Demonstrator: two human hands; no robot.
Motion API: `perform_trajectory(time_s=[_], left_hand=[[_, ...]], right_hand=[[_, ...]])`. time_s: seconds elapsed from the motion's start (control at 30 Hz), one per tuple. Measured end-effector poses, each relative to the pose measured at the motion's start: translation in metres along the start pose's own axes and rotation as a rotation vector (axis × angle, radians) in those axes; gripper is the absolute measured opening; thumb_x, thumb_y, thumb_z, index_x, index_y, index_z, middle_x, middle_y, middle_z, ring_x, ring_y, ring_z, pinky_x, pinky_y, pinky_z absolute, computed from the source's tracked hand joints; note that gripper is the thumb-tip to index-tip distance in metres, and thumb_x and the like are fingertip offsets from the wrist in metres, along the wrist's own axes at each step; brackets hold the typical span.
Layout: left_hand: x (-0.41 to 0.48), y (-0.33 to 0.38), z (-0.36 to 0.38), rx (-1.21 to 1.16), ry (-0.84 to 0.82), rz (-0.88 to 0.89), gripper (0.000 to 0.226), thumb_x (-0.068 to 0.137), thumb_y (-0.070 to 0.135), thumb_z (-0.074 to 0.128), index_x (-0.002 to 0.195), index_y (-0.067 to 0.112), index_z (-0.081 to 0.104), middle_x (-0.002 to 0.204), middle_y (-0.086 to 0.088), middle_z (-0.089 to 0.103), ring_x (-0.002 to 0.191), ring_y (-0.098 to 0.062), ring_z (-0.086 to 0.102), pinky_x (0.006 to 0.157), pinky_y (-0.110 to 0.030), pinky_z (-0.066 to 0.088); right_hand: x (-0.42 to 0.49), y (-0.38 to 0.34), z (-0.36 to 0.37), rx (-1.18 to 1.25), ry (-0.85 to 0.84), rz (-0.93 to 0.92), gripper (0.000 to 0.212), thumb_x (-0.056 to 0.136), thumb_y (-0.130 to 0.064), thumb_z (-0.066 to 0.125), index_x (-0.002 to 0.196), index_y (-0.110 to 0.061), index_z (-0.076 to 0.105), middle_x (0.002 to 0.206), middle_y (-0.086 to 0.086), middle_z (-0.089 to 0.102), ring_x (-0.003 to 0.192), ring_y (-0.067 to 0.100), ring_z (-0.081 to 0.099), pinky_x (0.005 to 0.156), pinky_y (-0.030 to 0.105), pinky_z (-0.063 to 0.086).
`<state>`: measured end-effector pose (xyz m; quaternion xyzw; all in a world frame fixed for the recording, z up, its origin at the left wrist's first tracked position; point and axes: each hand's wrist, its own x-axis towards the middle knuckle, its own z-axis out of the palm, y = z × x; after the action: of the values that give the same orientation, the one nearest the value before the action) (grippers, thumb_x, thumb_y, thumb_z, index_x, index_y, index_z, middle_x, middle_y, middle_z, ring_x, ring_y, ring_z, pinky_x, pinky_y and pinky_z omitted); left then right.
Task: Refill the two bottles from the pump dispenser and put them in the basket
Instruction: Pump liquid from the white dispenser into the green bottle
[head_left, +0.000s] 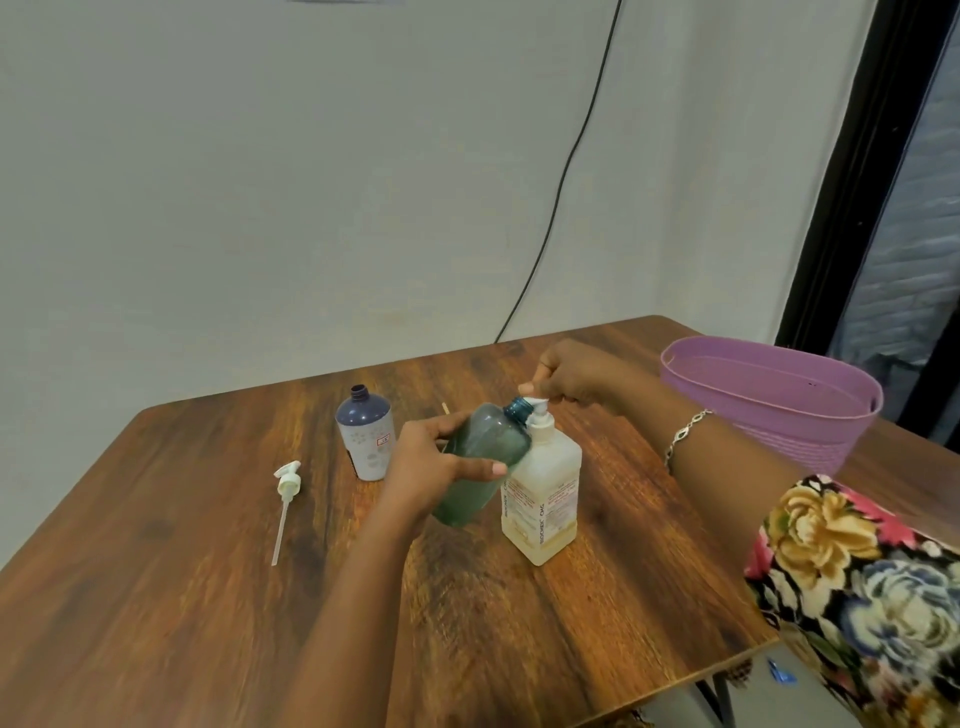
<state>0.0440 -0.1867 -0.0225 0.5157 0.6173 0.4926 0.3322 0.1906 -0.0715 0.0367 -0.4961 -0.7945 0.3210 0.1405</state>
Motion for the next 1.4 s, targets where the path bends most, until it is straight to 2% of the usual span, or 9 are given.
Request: perform_trajectory(time_s=[0.13, 0.33, 0.5, 0.67, 0.8, 0.9, 1.07, 1.2, 1.4], left_hand=[[-0.001, -0.001, 0.002, -0.033, -0.018, 0.003, 0.062, 0.065, 0.004, 0.078, 0.123, 0.01, 0.058, 0.099, 0.006, 0.06, 0.092, -0.011, 0.054, 0.075, -0.026, 0.044], [0.001, 0.007, 0.0, -0.008, 0.009, 0.026, 0.065, 0.064, 0.008, 0.08, 0.125, 0.012, 0.056, 0.102, 0.007, 0.058, 0.099, -0.016, 0.053, 0.087, -0.035, 0.044], [0.0, -0.002, 0.004, 0.006, 0.009, 0.01, 0.069, 0.062, 0.009, 0.081, 0.126, 0.011, 0.056, 0.11, 0.001, 0.06, 0.103, -0.019, 0.053, 0.094, -0.04, 0.045], [-0.004, -0.001, 0.006, -0.037, 0.023, 0.005, 0.072, 0.062, 0.008, 0.081, 0.129, 0.01, 0.054, 0.113, 0.0, 0.059, 0.104, -0.019, 0.053, 0.092, -0.037, 0.046], [-0.005, 0.006, 0.004, -0.053, 0.018, 0.028, 0.071, 0.063, 0.006, 0.08, 0.129, 0.009, 0.053, 0.114, -0.001, 0.058, 0.099, -0.015, 0.053, 0.081, -0.029, 0.045], [-0.005, 0.004, 0.002, -0.05, 0.017, 0.031, 0.067, 0.065, 0.005, 0.079, 0.127, 0.01, 0.054, 0.105, 0.005, 0.056, 0.092, -0.01, 0.051, 0.072, -0.023, 0.042], [-0.005, -0.005, 0.008, -0.033, 0.039, -0.009, 0.072, 0.063, 0.008, 0.081, 0.129, 0.011, 0.053, 0.111, 0.001, 0.057, 0.102, -0.017, 0.05, 0.089, -0.034, 0.043], [-0.007, -0.001, 0.008, -0.04, 0.04, -0.007, 0.072, 0.062, 0.007, 0.081, 0.129, 0.011, 0.053, 0.12, -0.002, 0.058, 0.106, -0.018, 0.051, 0.092, -0.036, 0.043], [-0.002, 0.007, 0.002, -0.006, 0.043, 0.014, 0.074, 0.06, 0.007, 0.082, 0.128, 0.011, 0.055, 0.118, -0.003, 0.059, 0.107, -0.021, 0.052, 0.097, -0.043, 0.044]], right_hand=[[-0.002, 0.001, 0.007, -0.008, 0.062, -0.05, 0.024, 0.086, -0.023, 0.064, 0.068, -0.015, 0.051, 0.079, 0.002, 0.058, 0.069, 0.012, 0.048, 0.064, 0.024, 0.041], [-0.008, -0.006, -0.003, 0.148, 0.065, -0.06, 0.025, 0.086, -0.014, 0.064, 0.065, -0.013, 0.051, 0.067, -0.003, 0.051, 0.057, 0.009, 0.038, 0.051, 0.019, 0.032], [-0.005, 0.008, 0.013, 0.11, 0.141, -0.108, 0.028, 0.086, -0.02, 0.064, 0.063, -0.015, 0.048, 0.068, -0.005, 0.052, 0.062, 0.006, 0.044, 0.06, 0.022, 0.036], [-0.007, 0.004, 0.011, 0.063, 0.15, -0.137, 0.03, 0.086, -0.019, 0.064, 0.062, -0.016, 0.046, 0.066, -0.006, 0.051, 0.062, 0.005, 0.043, 0.057, 0.02, 0.034], [-0.01, -0.002, 0.001, 0.118, 0.128, -0.136, 0.027, 0.086, -0.018, 0.065, 0.063, -0.015, 0.051, 0.065, -0.006, 0.053, 0.061, 0.005, 0.044, 0.058, 0.02, 0.034], [-0.006, 0.0, 0.008, 0.124, 0.165, -0.143, 0.028, 0.085, -0.019, 0.066, 0.062, -0.015, 0.051, 0.067, -0.005, 0.055, 0.068, 0.01, 0.05, 0.069, 0.028, 0.043], [-0.002, 0.012, 0.02, 0.099, 0.218, -0.15, 0.03, 0.086, -0.02, 0.065, 0.06, -0.016, 0.048, 0.067, -0.005, 0.054, 0.066, 0.009, 0.048, 0.069, 0.03, 0.043], [-0.006, 0.012, 0.02, 0.16, 0.267, -0.165, 0.028, 0.085, -0.019, 0.065, 0.062, -0.015, 0.049, 0.065, -0.006, 0.054, 0.061, 0.004, 0.046, 0.062, 0.022, 0.039], [-0.009, 0.003, 0.008, 0.217, 0.179, -0.143, 0.024, 0.085, -0.016, 0.065, 0.065, -0.013, 0.053, 0.069, -0.007, 0.055, 0.061, 0.0, 0.048, 0.057, 0.018, 0.036]])
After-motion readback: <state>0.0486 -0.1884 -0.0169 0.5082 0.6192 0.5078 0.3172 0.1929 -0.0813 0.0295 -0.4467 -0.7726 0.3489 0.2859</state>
